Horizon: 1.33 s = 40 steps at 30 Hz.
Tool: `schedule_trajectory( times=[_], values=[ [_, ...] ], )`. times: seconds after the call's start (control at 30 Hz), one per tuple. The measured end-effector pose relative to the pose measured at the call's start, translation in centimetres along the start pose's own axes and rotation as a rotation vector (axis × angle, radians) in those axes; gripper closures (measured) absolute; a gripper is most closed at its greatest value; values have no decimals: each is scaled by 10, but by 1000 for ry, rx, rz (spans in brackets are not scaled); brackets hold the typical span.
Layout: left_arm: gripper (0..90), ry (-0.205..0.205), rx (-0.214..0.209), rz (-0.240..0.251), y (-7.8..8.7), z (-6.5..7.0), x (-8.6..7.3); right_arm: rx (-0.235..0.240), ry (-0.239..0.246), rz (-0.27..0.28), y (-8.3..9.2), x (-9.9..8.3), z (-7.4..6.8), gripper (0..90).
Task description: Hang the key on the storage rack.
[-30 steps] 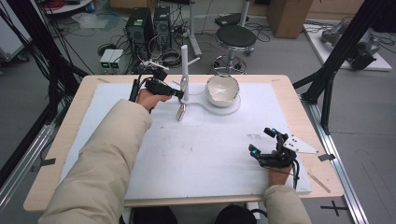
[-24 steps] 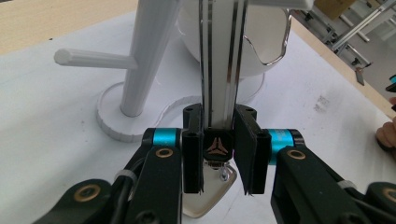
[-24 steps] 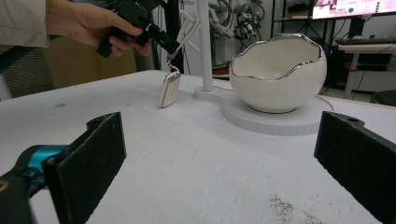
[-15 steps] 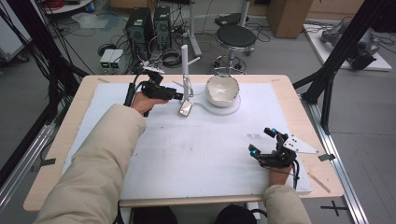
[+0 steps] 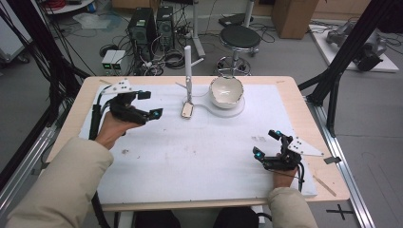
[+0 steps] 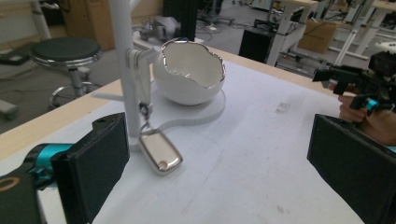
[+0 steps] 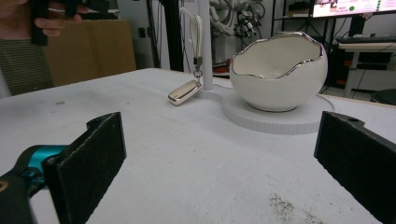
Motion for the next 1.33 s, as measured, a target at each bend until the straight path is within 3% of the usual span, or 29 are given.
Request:
schedule_trajectory(
  times=[0.07,0.1,0.13,0.27,0.33,0.4,0.43,0.53,0.6,0.7,0.9,1.03,1.13,1.33],
  values=[
    [17,9,12,11,22,3,-12,0,-6,-6,0,0,-1,12],
    [17,9,12,11,22,3,-12,0,-4,-5,0,0,-1,13],
    [17,13,37,47,40,5,-24,0,-4,-6,0,0,-1,12],
    [17,3,102,96,71,10,-49,3,-6,-4,0,0,-1,13],
    [17,-9,124,101,78,12,-55,4,1,2,0,0,1,13],
    [17,-34,167,128,95,18,-70,5,7,-2,0,0,-1,13],
    [17,-34,167,128,95,18,-70,4,12,-3,0,0,-1,13],
    [17,-48,209,166,113,25,-91,3,13,-3,0,0,-1,13],
    [17,-51,218,174,115,25,-95,2,8,-1,0,0,-1,12],
    [17,-31,244,213,122,28,-114,2,16,-3,0,0,-1,13],
    [17,-40,278,269,127,33,-135,1,18,-3,0,0,-1,13],
    [18,-62,307,278,124,35,-145,0,15,-1,0,0,-1,13],
    [18,-64,324,299,126,36,-146,2,9,-1,0,0,-1,13],
    [18,-57,343,278,124,36,-146,-3,15,-1,0,0,-1,13]
  ],
)
Point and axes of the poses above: each handheld gripper's, and its own axes: y roughly backward along the jaws, x roughly out of its top, z roughly to its right, the point moved 1 cm from there along -y, roughly forward along the jaws, and after that the axes turned 7 degrees about z, right-handed, at the moved point
